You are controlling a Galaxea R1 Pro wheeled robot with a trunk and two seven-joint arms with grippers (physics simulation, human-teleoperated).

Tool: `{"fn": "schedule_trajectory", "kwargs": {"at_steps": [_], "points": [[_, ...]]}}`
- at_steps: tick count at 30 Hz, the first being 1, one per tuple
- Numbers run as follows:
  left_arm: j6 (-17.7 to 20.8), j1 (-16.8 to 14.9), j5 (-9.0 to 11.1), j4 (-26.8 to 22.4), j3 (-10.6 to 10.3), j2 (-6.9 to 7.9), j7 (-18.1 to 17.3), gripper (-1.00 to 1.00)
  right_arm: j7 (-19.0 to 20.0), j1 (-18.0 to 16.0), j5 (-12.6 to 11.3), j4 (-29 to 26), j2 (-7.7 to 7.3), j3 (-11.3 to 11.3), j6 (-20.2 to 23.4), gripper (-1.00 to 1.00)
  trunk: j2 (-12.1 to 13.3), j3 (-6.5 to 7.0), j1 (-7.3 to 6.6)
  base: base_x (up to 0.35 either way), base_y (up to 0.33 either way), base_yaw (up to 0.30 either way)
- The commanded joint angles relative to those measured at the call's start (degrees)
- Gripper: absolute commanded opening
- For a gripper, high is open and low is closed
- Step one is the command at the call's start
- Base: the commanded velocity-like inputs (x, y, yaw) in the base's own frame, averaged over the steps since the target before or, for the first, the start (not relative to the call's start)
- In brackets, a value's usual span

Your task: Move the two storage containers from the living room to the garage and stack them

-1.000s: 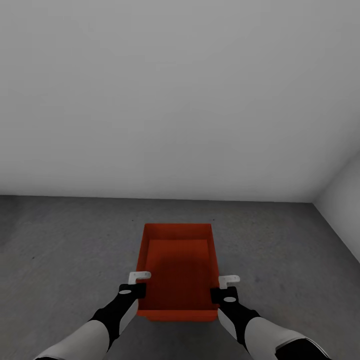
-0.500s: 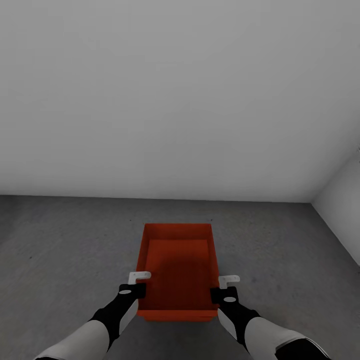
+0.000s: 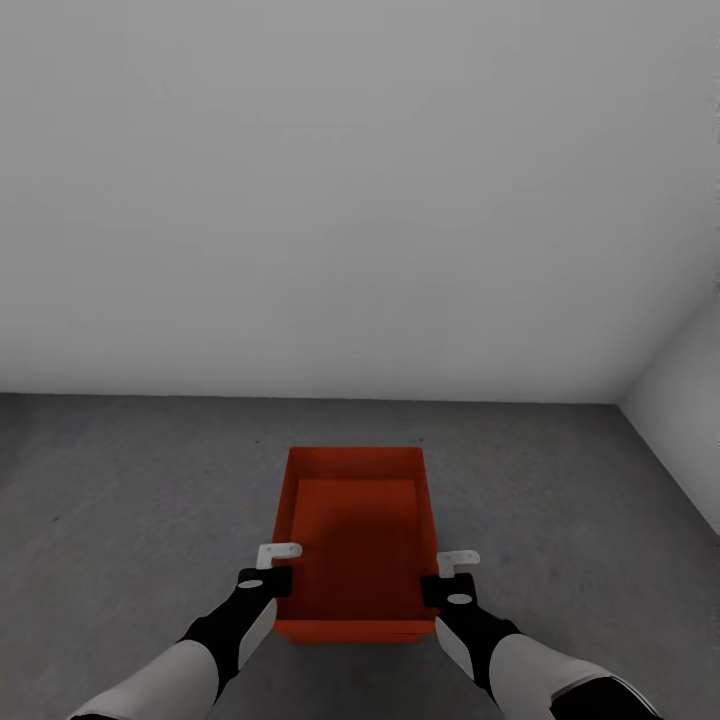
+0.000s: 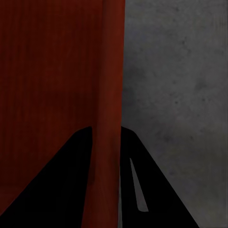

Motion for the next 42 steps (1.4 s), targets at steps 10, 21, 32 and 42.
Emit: {"fn": "schedule_trajectory", "kwargs": {"at_steps": [10, 21, 32, 42], "points": [[0.5, 0.0, 2.7, -4.4, 1.6, -0.01, 1.5, -1.00, -0.1, 0.0, -1.1, 0.2, 1.89, -1.5, -0.4, -1.00, 0.0, -0.04, 0.00, 0.000, 0.000, -0.013], [0.5, 0.0, 2.8, -4.4, 1.6, -0.01, 1.5, -1.00, -0.1, 0.0, -1.1, 0.2, 1.89, -1.5, -0.4, -1.00, 0.0, -0.04, 0.00, 0.016, 0.000, 0.000], [0.5, 0.0, 2.8, -4.4, 1.6, -0.01, 1.5, -1.00, -0.1, 0.0, -1.1, 0.2, 1.88, -1.5, -0.3, -1.00, 0.0, -0.04, 0.00, 0.000, 0.000, 0.000], [0.5, 0.0, 2.8, -4.4, 1.6, -0.01, 1.5, -1.00, 0.0, 0.0, -1.1, 0.2, 1.84, -1.5, 0.0, -1.00, 0.0, -0.04, 0.00, 0.000, 0.000, 0.000]]}}
